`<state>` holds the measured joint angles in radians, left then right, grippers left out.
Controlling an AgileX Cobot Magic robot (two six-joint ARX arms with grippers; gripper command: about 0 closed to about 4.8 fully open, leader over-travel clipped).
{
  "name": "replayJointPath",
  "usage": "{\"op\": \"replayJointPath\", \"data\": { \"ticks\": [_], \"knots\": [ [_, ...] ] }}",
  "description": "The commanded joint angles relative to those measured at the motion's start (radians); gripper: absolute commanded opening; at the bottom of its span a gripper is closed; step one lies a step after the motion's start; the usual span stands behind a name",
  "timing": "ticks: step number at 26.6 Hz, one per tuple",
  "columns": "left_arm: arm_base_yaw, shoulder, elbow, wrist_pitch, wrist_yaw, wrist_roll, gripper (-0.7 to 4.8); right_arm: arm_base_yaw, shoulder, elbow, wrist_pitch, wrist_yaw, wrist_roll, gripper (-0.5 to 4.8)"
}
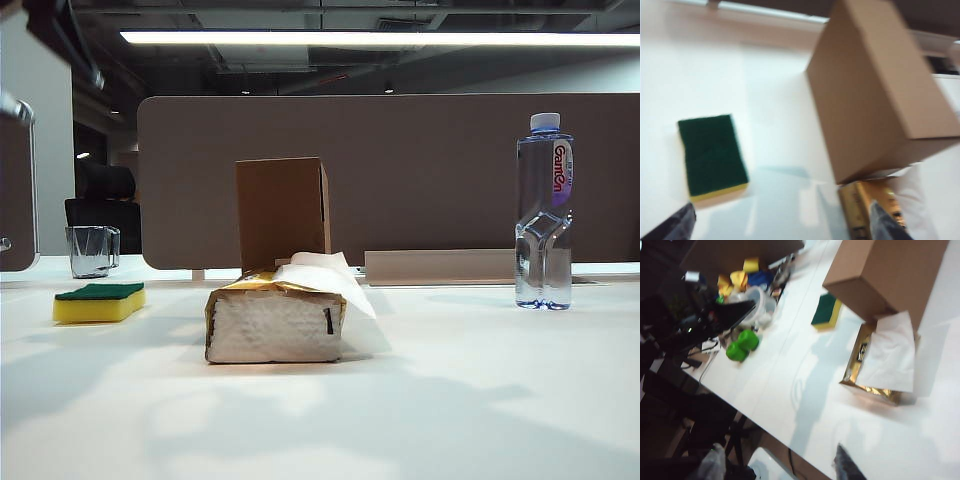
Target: Move the sponge from left to right to wipe the table, avoiding obstacles on the table, and finally reaching the bottle of mineral water.
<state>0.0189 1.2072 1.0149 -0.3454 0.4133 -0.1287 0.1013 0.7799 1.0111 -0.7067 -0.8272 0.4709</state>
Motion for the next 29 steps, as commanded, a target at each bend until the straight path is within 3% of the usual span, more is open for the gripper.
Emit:
{"op": "replayJointPath", "data": {
  "ticks": [1,11,23,29],
  "knots": [
    [0.014,0.067,0.007,0.06,0.013,-0.003,4.79,0.035,0.036,0.005,0.008,0.034,-0.004,2.84],
    [0.014,0.291,0.023,0.124,0.02,-0.002,4.79,0.077,0.12,0.005,0.031,0.04,-0.004,2.84],
    [0.021,0.584,0.234,0.145,-0.009,0.001,4.79,0.077,0.138,0.005,0.034,0.04,-0.004,2.84],
    [0.037,0.62,0.257,0.145,-0.031,0.001,4.79,0.089,0.165,0.005,0.032,0.035,-0.007,2.84]
  ]
}}
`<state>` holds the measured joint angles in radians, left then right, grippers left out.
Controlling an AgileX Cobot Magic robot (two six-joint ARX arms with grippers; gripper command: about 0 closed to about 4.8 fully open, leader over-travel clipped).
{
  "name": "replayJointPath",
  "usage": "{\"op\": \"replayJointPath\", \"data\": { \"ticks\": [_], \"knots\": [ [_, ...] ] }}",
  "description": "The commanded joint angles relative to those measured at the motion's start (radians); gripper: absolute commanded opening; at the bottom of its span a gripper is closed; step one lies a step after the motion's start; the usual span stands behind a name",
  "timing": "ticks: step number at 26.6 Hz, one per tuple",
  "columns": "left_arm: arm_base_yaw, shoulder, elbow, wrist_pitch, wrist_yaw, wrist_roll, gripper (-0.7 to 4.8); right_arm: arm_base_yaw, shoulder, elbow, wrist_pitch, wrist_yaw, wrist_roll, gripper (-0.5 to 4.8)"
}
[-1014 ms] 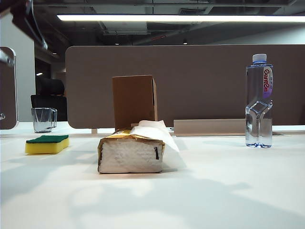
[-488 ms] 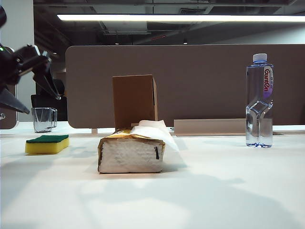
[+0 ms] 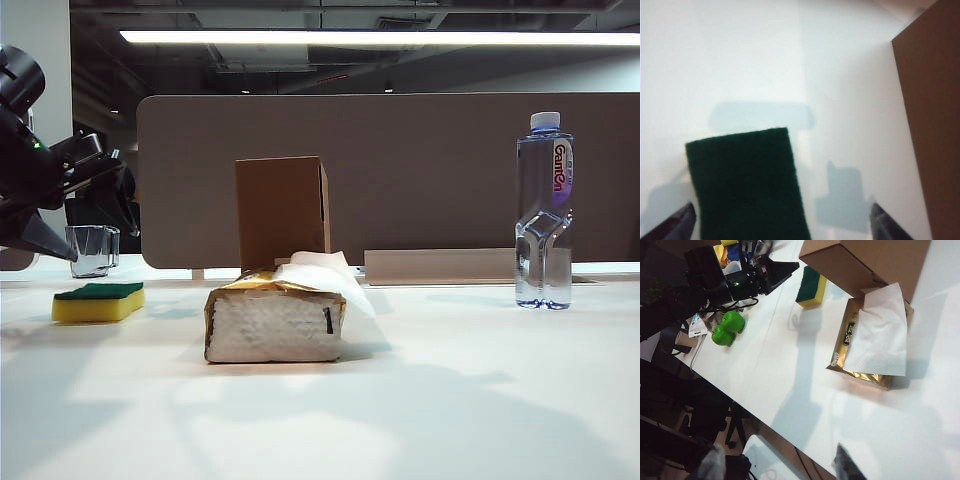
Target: Move the sponge from left to right to wipe the table, avoiding obstacles on the table, and finally reaching the bottle of mineral water.
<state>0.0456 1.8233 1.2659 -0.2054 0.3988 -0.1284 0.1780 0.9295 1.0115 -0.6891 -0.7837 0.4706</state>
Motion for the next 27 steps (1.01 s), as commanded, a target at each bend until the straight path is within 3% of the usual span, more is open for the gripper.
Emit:
{"op": "replayJointPath", "data": {
  "ticks": [1,9,13,27],
  "knots": [
    [0.019,0.005,0.005,-0.001,-0.018,0.003,4.79,0.018,0.02,0.005,0.014,-0.008,-0.007,2.84],
    [0.058,0.018,0.005,-0.046,-0.003,0.035,4.79,0.104,0.083,0.005,0.017,-0.003,-0.026,2.84],
    [0.057,0.04,0.005,-0.076,0.027,0.076,4.79,0.106,0.093,0.005,0.021,0.0,-0.026,2.84],
    [0.056,0.08,0.005,-0.058,0.032,0.098,4.79,0.106,0.094,0.004,0.021,0.023,-0.027,2.84]
  ]
}}
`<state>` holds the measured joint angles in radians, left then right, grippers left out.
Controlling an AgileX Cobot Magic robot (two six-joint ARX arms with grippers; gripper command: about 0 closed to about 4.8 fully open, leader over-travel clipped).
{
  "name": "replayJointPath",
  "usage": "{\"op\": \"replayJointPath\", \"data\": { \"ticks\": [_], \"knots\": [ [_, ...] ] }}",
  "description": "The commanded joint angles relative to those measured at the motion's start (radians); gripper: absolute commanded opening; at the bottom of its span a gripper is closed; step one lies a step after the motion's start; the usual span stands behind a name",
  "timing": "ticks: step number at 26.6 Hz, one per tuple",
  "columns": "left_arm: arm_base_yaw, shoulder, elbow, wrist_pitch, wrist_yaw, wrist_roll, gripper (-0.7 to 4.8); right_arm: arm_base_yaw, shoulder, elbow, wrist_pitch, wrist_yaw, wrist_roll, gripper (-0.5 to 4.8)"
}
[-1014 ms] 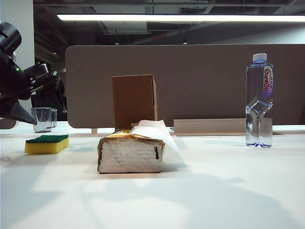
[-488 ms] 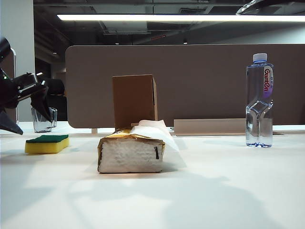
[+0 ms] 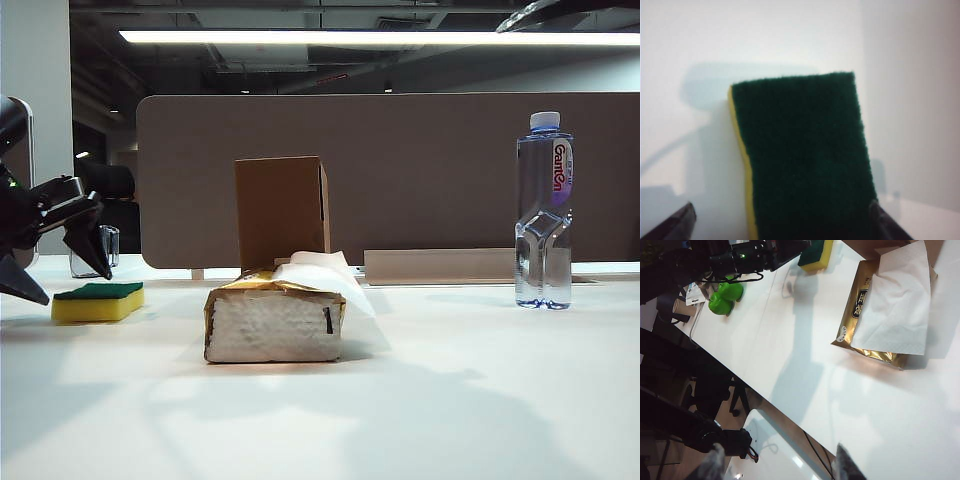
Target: Move the sponge from left to right to wipe the table, avoiding obstacles on the table, and finally reaching the bottle of mineral water.
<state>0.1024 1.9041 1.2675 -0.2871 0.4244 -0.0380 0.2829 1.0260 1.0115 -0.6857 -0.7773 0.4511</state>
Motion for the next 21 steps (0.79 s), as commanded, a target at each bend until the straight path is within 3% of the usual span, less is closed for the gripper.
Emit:
{"op": "replayJointPath", "data": {
  "ticks": [1,18,21],
  "knots": [
    [0.0,0.001,0.003,0.032,0.007,0.008,4.79,0.001,-0.002,0.004,0.017,0.022,-0.007,2.84],
    [-0.034,0.067,0.01,0.071,0.009,0.005,4.79,0.001,-0.002,0.004,0.016,0.024,-0.007,2.84],
    [-0.034,0.069,0.01,0.071,-0.02,0.005,4.18,0.001,-0.002,0.004,0.016,0.024,-0.007,2.83]
  ]
}}
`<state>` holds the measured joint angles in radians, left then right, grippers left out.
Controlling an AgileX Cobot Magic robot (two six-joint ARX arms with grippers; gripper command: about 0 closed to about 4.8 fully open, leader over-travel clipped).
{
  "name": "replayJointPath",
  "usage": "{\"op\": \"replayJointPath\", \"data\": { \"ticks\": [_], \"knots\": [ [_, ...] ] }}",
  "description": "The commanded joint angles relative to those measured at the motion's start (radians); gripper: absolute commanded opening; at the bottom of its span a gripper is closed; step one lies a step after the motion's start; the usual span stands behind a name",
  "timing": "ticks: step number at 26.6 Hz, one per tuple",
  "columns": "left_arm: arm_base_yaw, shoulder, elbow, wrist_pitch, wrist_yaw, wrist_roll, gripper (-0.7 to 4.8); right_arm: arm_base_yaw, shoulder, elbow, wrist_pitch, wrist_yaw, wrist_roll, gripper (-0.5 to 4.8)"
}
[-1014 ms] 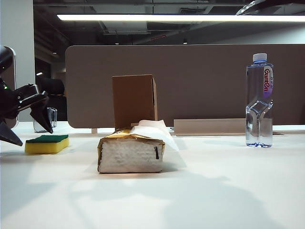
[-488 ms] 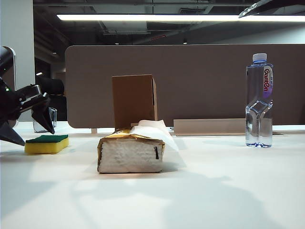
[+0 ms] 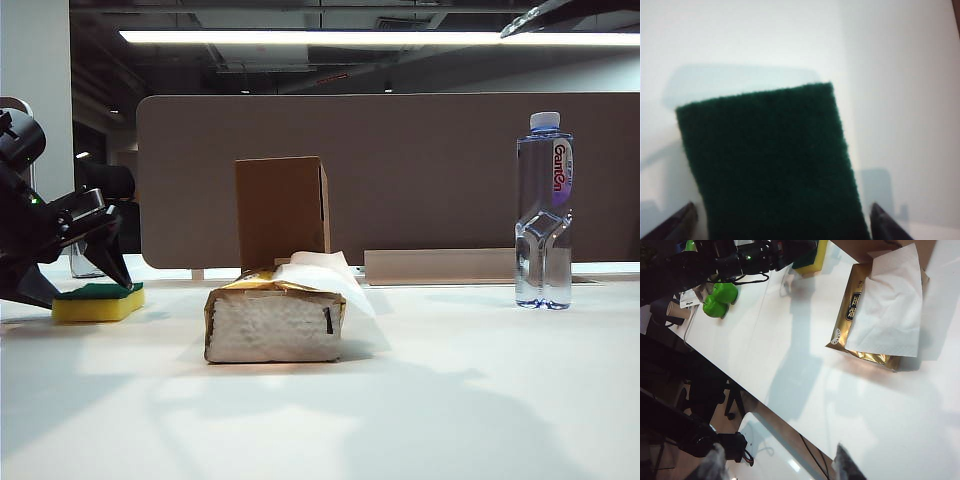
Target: Move the sponge from left to right to wipe the table, avoiding obstacles on the table, and finally reaching the bottle of mineral water.
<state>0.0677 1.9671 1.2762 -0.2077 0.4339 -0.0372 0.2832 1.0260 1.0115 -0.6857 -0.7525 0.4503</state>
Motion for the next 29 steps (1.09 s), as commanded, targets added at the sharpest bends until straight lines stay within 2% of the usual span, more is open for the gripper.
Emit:
{"op": "replayJointPath", "data": {
  "ticks": [1,6,9,14,16,23,29],
  "knots": [
    [0.001,0.006,0.002,-0.008,-0.029,0.004,4.04,0.001,-0.002,0.004,0.016,0.0,-0.006,2.83],
    [0.0,0.013,0.002,-0.007,-0.03,0.004,3.85,0.001,-0.002,0.004,0.016,0.0,-0.006,2.83],
    [0.0,0.016,0.002,-0.012,-0.029,0.004,3.03,0.001,-0.002,0.004,0.016,0.0,-0.006,2.83],
    [0.001,0.016,0.002,-0.012,-0.027,0.004,2.93,0.001,-0.002,0.004,0.016,0.0,-0.006,2.83],
    [0.001,0.016,0.002,-0.011,-0.027,0.01,2.05,0.001,-0.002,0.004,0.016,0.0,-0.006,2.83],
    [0.0,0.016,0.002,-0.011,-0.026,0.03,-0.06,0.001,-0.002,0.004,0.016,0.0,-0.006,2.83],
    [0.0,0.016,0.002,-0.019,-0.026,0.03,-0.06,0.001,-0.003,0.004,0.016,-0.001,-0.006,2.83]
  ]
}}
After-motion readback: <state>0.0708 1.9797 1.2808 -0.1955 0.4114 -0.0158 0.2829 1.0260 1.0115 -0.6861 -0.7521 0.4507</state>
